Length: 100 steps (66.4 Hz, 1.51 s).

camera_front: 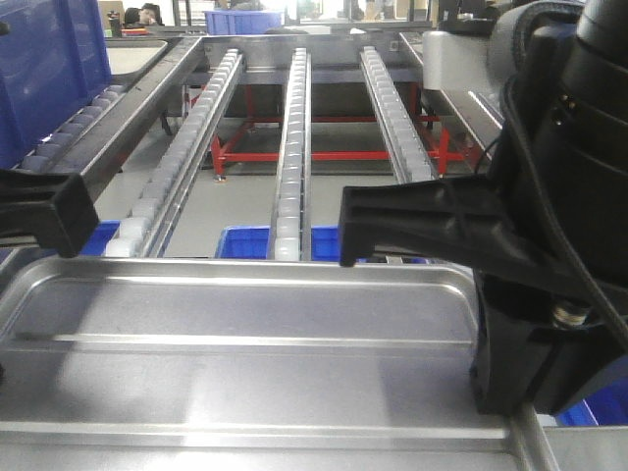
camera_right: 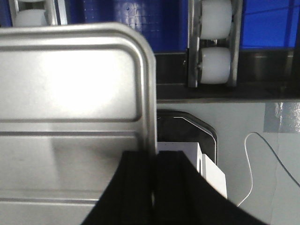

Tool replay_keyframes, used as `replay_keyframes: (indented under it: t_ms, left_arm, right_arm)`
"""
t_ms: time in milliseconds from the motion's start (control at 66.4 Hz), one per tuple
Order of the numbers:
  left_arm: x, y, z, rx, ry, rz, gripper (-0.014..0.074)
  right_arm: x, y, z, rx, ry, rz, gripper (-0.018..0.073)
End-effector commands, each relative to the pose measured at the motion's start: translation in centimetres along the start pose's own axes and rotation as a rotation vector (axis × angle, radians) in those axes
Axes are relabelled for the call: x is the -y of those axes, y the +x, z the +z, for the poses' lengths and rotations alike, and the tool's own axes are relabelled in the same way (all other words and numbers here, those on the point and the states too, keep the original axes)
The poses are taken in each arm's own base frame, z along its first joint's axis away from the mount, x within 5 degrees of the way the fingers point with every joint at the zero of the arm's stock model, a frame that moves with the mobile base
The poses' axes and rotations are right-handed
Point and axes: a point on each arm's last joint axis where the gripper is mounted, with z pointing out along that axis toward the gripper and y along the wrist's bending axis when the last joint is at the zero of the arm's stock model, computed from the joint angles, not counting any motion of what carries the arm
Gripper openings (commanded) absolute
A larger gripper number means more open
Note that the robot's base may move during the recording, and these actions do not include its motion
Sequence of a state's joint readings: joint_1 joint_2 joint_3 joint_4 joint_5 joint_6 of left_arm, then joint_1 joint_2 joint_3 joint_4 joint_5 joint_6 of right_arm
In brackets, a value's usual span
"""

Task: Grab silver tray and stack on right shelf
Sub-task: 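Lift the silver tray off the rollers with both grippers, then hold the tray level with both grippers while the base drives away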

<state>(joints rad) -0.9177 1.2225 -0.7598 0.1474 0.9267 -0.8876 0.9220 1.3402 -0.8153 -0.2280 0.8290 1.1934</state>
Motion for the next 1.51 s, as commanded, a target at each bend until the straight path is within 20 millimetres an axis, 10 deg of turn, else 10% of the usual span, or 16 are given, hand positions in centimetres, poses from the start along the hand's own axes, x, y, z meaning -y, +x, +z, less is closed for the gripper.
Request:
replay_keyframes:
  t_ms: [0,1492]
  left_arm:
    - [0.12,-0.13,-1.11,0.025,0.017,0.005,-0.0101]
    - [0.11,-0.14,-1.11,0.026,0.016,0.006,-0.0101]
  right_arm:
    - [-0.13,-0.64,-1.29,0.055,-0.037,-0.015,0.0077]
    - [-0.13,-0.64,-1.29,0.055,-0.037,-0.015,0.0077]
